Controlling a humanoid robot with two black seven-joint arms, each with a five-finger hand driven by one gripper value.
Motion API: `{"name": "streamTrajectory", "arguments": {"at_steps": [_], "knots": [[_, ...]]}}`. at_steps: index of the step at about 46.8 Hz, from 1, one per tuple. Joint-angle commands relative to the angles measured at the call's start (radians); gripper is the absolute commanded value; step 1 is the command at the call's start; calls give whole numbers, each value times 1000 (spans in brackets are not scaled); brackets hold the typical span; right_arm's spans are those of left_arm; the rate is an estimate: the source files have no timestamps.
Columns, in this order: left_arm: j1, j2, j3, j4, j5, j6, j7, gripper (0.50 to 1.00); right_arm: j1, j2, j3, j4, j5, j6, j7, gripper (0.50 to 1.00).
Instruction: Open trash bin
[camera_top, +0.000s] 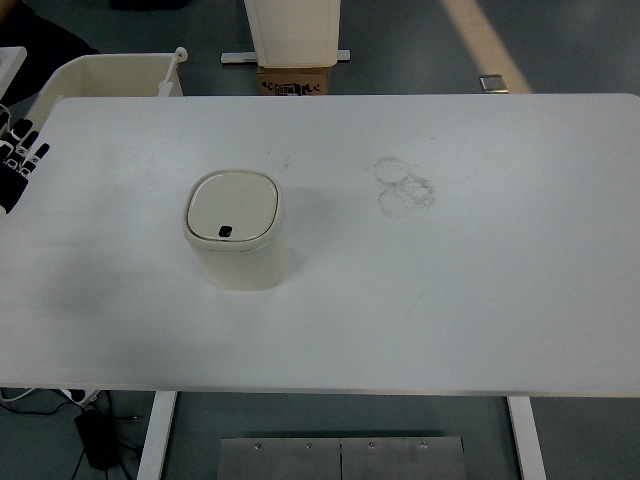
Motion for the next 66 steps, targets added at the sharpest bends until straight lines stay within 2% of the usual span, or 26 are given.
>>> {"name": "streamTrajectory", "arguments": {"at_steps": [1, 66], "knots": [[0, -2, 1, 0, 0, 0, -1, 1000, 0, 0, 0, 0, 0, 0, 0, 991], [14, -29, 1, 2, 0, 3, -8, 1000, 3, 0, 0, -2, 0, 0, 0, 991]]}}
